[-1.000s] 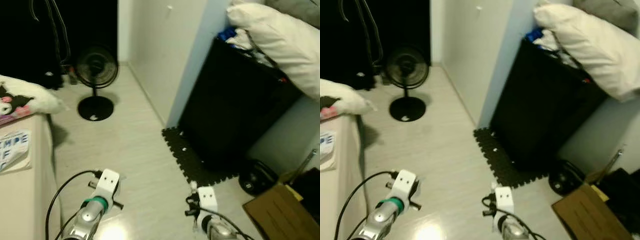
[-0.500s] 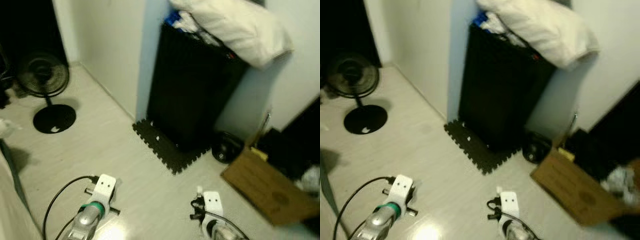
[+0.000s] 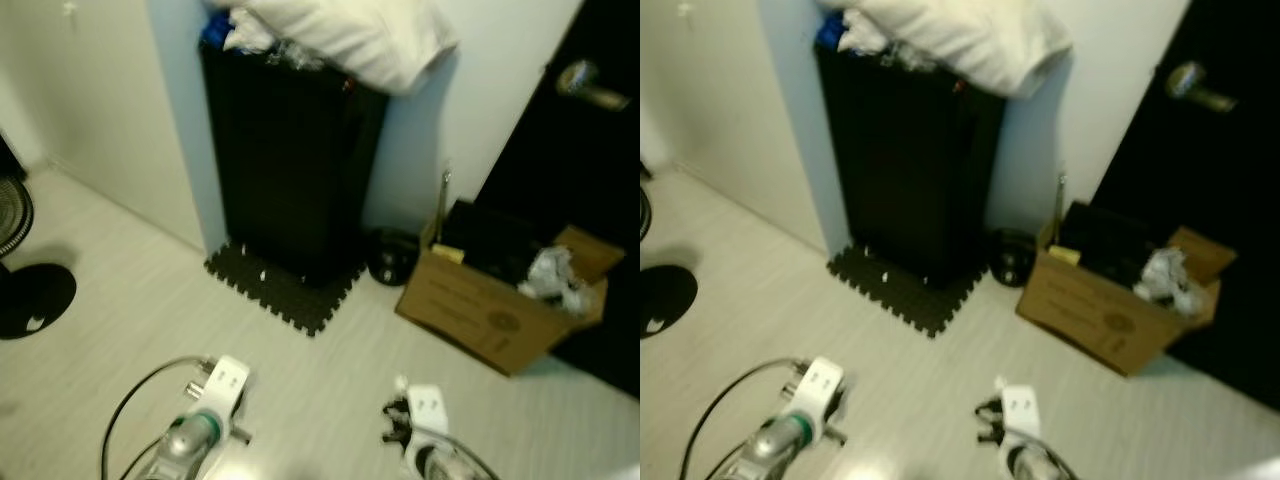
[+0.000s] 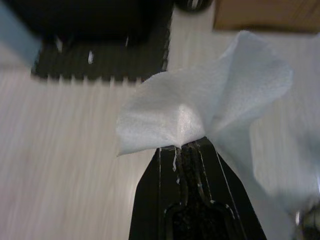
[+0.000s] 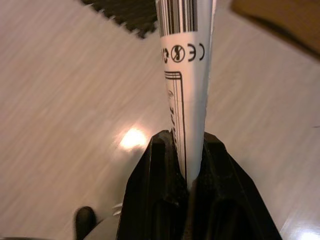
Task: Clean up the room
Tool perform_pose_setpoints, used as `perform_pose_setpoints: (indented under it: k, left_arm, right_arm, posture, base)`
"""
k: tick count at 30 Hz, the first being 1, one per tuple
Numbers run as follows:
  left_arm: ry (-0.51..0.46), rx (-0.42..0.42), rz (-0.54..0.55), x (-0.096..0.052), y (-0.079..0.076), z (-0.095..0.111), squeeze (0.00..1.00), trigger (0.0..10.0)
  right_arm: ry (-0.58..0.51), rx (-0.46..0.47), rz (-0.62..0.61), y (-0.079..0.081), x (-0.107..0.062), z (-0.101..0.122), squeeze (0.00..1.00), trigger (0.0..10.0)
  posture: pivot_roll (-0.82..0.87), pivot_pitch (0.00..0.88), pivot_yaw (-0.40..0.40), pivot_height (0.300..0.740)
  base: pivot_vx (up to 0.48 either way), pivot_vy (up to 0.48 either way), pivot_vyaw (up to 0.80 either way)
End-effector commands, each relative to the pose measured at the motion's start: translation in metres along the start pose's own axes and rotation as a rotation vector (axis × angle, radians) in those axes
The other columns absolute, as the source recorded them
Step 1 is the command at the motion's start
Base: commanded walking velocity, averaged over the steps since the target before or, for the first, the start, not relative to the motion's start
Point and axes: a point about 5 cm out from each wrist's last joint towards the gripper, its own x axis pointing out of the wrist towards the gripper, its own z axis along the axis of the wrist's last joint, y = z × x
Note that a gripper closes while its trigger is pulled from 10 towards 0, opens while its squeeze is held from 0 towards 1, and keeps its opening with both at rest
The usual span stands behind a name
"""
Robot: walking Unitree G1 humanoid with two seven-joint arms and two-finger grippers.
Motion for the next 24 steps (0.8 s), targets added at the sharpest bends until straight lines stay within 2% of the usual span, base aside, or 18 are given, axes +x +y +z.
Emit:
perform_pose_setpoints:
  k: [1, 5, 10, 15, 18, 21, 22, 24]
  left_arm:
    - [0.066, 0.005, 0.007, -0.006, 0.004, -0.017, 0.00, 10.0]
    - [0.056, 0.008, 0.032, -0.004, 0.012, -0.010, 0.00, 10.0]
    - [0.068, 0.000, 0.059, -0.006, 0.017, -0.014, 0.00, 10.0]
    - [0.052, -0.016, 0.066, -0.004, 0.015, -0.011, 0.00, 10.0]
    - [0.024, -0.045, 0.053, -0.002, 0.009, -0.006, 0.00, 10.0]
    - [0.020, -0.004, 0.041, -0.004, 0.009, -0.009, 0.00, 10.0]
    - [0.020, -0.004, 0.041, -0.004, 0.009, -0.009, 0.00, 10.0]
    - [0.004, -0.022, 0.056, -0.005, 0.012, -0.007, 0.00, 10.0]
  right_arm:
    - [0.020, 0.006, 0.013, 0.006, 0.000, -0.005, 0.00, 10.0]
    - [0.001, 0.009, 0.010, 0.008, 0.003, 0.004, 0.00, 10.0]
    - [0.005, -0.010, 0.018, 0.009, 0.003, 0.004, 0.00, 10.0]
    - [0.011, -0.026, 0.025, 0.003, 0.002, 0.004, 0.00, 10.0]
    - [-0.015, -0.056, 0.027, -0.007, 0.002, 0.013, 0.00, 10.0]
    - [-0.029, 0.007, -0.022, -0.012, 0.001, 0.012, 0.00, 10.0]
    - [-0.029, 0.007, -0.022, -0.012, 0.001, 0.012, 0.00, 10.0]
    - [-0.039, 0.074, -0.025, -0.007, 0.001, 0.008, 0.00, 10.0]
  posture:
    - [-0.01, 0.000, 0.080, 0.740]
    - [-0.01, 0.000, 0.072, 0.740]
    - [0.00, 0.000, 0.055, 0.740]
    - [0.03, 0.000, 0.033, 0.740]
    - [0.01, 0.000, 0.055, 0.740]
    - [0.00, 0.000, 0.057, 0.740]
    - [0.00, 0.000, 0.057, 0.740]
    - [-0.01, 0.000, 0.061, 0.740]
  base:
    - [0.000, 0.000, -0.80]
    - [0.000, 0.000, -0.80]
    - [0.000, 0.000, -0.80]
    - [0.000, 0.000, -0.80]
    - [0.000, 0.000, -0.80]
    - [0.000, 0.000, -0.80]
    - [0.000, 0.000, -0.80]
    - [0.000, 0.000, -0.80]
